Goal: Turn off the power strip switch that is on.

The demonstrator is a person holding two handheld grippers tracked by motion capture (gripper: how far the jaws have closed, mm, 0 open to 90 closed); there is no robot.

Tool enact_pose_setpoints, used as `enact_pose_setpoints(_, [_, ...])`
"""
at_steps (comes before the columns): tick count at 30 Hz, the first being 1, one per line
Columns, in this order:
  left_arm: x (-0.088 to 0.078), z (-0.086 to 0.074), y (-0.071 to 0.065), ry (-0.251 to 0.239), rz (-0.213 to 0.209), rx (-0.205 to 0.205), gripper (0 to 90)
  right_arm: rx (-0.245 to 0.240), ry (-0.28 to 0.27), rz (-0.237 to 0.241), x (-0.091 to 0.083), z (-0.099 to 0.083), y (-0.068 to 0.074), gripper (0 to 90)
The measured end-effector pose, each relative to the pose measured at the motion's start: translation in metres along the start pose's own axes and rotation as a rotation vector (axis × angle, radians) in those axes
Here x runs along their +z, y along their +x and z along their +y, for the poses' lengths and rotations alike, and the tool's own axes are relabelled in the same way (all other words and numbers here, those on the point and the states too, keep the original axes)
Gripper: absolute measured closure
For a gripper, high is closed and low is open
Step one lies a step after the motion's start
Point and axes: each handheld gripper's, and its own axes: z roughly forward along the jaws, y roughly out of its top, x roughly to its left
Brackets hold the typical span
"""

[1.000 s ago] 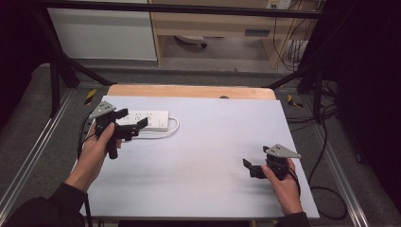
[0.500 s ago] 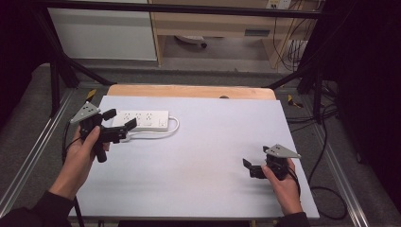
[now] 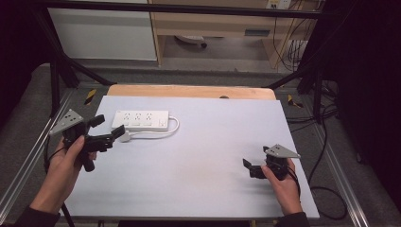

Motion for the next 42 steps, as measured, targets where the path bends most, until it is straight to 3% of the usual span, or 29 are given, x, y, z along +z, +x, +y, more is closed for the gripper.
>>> enact_pose_setpoints(7, [-0.018, -0.013, 0.005, 0.001, 0.021, -0.006, 5.2, 0.0, -0.001, 0.0, 0.0, 0.0, 0.0, 2.2])
enact_pose_setpoints(16, [-0.027, -0.035, 0.006, 0.016, 0.035, -0.005, 5.2, -0.009, 0.006, -0.001, 0.001, 0.0, 0.001, 2.3])
enact_pose_setpoints(22, [-0.028, -0.044, 0.005, 0.013, 0.032, -0.006, 5.2, -0.013, 0.004, -0.002, 0.0, 0.0, 0.001, 2.3])
enact_pose_setpoints(42, [-0.017, -0.087, -0.001, 0.073, 0.022, -0.005, 5.7, -0.011, 0.001, -0.005, -0.001, 0.0, 0.0, 2.3])
